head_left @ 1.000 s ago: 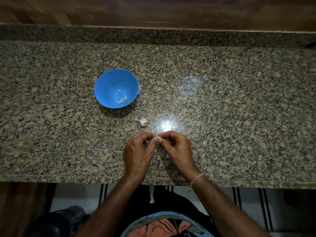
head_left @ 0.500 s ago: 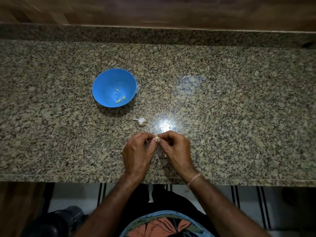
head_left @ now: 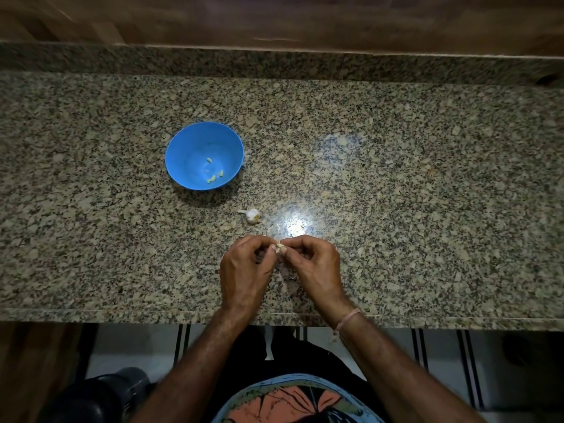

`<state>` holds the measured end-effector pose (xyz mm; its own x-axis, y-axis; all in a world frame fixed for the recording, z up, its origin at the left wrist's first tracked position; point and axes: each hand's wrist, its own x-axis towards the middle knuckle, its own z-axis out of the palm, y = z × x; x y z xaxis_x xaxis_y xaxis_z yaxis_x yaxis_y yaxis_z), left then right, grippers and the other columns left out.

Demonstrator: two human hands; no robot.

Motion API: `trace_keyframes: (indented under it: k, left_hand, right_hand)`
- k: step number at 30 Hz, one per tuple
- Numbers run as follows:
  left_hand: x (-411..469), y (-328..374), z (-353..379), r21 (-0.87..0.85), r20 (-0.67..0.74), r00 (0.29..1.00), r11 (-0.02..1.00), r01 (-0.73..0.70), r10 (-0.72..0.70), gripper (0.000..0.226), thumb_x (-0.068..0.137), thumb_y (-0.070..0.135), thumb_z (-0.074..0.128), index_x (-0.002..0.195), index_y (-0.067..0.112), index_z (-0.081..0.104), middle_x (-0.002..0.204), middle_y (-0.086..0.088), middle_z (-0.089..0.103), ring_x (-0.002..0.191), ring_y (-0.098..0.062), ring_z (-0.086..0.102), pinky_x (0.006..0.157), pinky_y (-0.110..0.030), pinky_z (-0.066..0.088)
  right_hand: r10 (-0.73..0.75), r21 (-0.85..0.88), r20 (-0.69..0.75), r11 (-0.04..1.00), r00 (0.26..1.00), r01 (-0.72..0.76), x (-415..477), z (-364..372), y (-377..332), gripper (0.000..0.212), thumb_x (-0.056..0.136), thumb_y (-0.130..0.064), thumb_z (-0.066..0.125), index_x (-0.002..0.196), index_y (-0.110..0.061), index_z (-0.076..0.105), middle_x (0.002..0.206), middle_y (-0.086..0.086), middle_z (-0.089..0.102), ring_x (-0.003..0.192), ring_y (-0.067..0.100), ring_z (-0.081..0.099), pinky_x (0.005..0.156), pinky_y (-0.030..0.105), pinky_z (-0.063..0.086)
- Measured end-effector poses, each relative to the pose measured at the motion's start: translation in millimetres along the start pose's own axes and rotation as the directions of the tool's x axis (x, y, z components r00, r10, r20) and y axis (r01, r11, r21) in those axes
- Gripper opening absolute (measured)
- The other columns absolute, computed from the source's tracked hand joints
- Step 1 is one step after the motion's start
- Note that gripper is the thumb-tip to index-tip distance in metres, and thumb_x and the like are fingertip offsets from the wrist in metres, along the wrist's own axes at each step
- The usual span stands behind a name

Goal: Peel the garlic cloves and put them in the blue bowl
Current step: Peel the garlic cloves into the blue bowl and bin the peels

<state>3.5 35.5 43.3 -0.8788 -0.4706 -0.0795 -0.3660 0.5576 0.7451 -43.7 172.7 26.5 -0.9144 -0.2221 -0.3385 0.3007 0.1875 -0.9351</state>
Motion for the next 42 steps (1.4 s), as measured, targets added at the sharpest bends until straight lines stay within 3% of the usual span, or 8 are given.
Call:
trace_keyframes:
  k: [6,10,17,21,26,31,36,42]
  left_hand:
    - [-2,0,0,0.015,0.012,1.0,1.0,0.024,-0.024,0.006,0.093,0.023,0.075,0.098,0.02,0.076,0.093,0.012,0.07,0.082,0.0,0.063,0.069,-0.015,0.046]
    - [-4,2,-1,-0.008,-0.002,0.993,0.993,0.119,-0.119,0.004,0.092,0.028,0.076,0.094,0.025,0.074,0.089,0.015,0.07,0.081,0.002,0.063,0.068,-0.023,0.048]
    - [-10,-4,5,-0.08,0.024,0.972,0.968,0.237,-0.235,0.005,0.09,0.026,0.076,0.087,0.025,0.073,0.077,0.009,0.069,0.073,-0.008,0.065,0.061,-0.022,0.045]
    - [-9,-8,6,-0.09,0.01,0.956,0.952,0.294,-0.294,0.006,0.092,0.029,0.076,0.088,0.025,0.074,0.077,0.009,0.07,0.073,-0.009,0.067,0.063,-0.022,0.047]
    - [-5,-7,5,-0.191,0.073,0.976,0.957,0.216,-0.206,0.015,0.1,0.034,0.068,0.108,0.024,0.075,0.096,0.012,0.074,0.089,-0.001,0.068,0.072,-0.017,0.054]
    - [-6,-8,5,-0.171,0.11,0.984,0.972,0.161,-0.143,0.016,0.098,0.041,0.068,0.092,0.027,0.075,0.085,0.012,0.073,0.083,-0.004,0.069,0.069,-0.025,0.054]
    - [-4,-7,2,-0.149,0.115,0.982,0.974,0.169,-0.153,0.024,0.101,0.041,0.064,0.084,0.025,0.072,0.074,0.01,0.067,0.072,-0.007,0.062,0.062,-0.025,0.042]
    - [-1,-11,1,-0.173,0.211,0.96,0.96,0.222,-0.184,0.03,0.102,0.04,0.062,0.082,0.02,0.07,0.068,0.008,0.06,0.064,-0.011,0.053,0.061,-0.025,0.038]
  right_hand:
    - [-0.024,-0.028,0.027,0.999,0.999,0.025,-1,-3,-1,0.011,0.092,-0.017,0.08,0.103,-0.013,0.079,0.097,0.0,0.079,0.092,0.015,0.077,0.083,0.04,0.066]
    - [-0.017,-0.031,0.089,0.999,0.996,0.02,-2,-5,-1,0.011,0.094,-0.02,0.078,0.103,-0.014,0.078,0.096,0.001,0.079,0.091,0.017,0.077,0.083,0.039,0.065]
    - [0.25,0.34,0.122,0.899,0.961,-0.277,-2,-2,-8,0.012,0.1,-0.01,0.066,0.11,-0.007,0.071,0.1,0.01,0.074,0.088,0.022,0.069,0.081,0.035,0.061]
    - [0.287,0.359,0.132,0.878,0.949,-0.316,3,-8,-5,0.016,0.098,-0.006,0.067,0.113,-0.005,0.074,0.102,0.012,0.077,0.088,0.021,0.069,0.08,0.034,0.061]
    - [0.145,0.123,0.078,0.98,0.986,-0.154,-2,-6,-4,0.01,0.095,-0.013,0.075,0.105,-0.01,0.077,0.1,0.007,0.079,0.096,0.024,0.076,0.086,0.037,0.064]
    - [-0.039,-0.041,0.099,0.998,0.994,0.043,-2,-6,-4,0.011,0.094,-0.025,0.078,0.099,-0.016,0.077,0.096,0.0,0.079,0.093,0.016,0.076,0.086,0.04,0.064]
    - [-0.197,-0.289,0.233,0.921,0.952,0.261,2,-9,-8,0.025,0.102,-0.032,0.066,0.086,-0.014,0.066,0.072,-0.003,0.063,0.064,0.001,0.054,0.061,0.017,0.046]
    - [-0.278,-0.443,0.283,0.811,0.918,0.382,3,-8,-1,0.034,0.106,-0.025,0.06,0.074,-0.018,0.051,0.066,-0.013,0.046,0.06,0.0,0.039,0.059,0.013,0.033]
